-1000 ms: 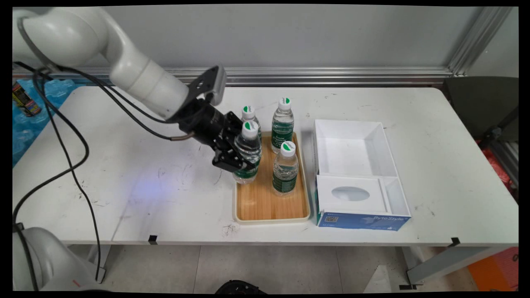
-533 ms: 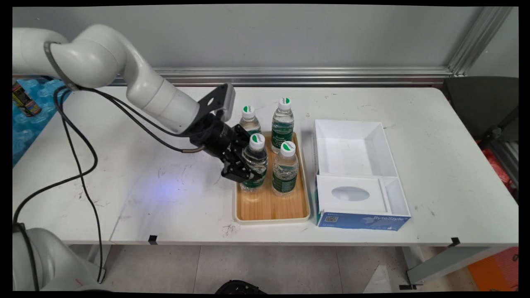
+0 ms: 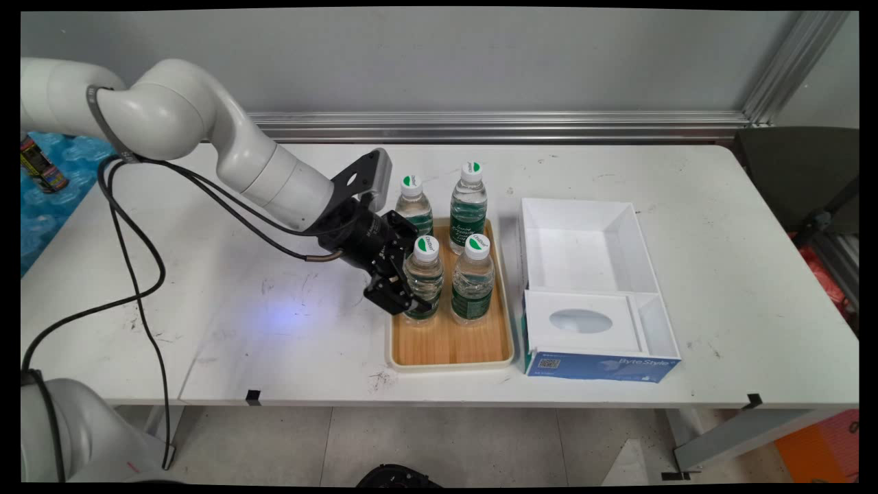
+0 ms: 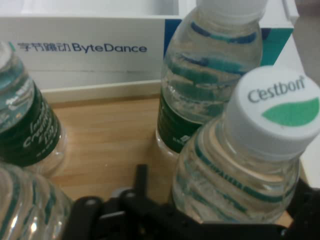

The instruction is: Place the picked object on the tray

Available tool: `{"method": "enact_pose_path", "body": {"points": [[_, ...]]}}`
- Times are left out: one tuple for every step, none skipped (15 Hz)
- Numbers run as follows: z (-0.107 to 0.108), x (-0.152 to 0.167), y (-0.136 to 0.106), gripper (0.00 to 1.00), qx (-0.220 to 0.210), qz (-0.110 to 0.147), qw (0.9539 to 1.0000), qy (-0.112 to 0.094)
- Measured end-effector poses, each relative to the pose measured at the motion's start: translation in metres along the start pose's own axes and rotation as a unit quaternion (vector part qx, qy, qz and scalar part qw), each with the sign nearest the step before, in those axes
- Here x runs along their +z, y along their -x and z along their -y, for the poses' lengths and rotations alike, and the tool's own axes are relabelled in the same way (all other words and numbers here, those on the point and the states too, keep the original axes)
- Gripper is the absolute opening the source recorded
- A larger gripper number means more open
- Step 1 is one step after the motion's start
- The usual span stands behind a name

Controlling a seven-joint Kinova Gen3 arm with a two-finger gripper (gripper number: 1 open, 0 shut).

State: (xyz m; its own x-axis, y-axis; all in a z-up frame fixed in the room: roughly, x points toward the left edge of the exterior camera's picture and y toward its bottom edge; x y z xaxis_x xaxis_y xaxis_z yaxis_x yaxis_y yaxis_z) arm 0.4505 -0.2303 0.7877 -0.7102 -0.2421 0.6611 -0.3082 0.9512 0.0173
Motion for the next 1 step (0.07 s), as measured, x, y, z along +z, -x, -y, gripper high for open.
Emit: {"method": "enact_pose_path", "body": {"points": [[-0.0002, -0.0003, 0.0014, 1.00, -0.001, 0.000, 1.0000, 0.000]]}}
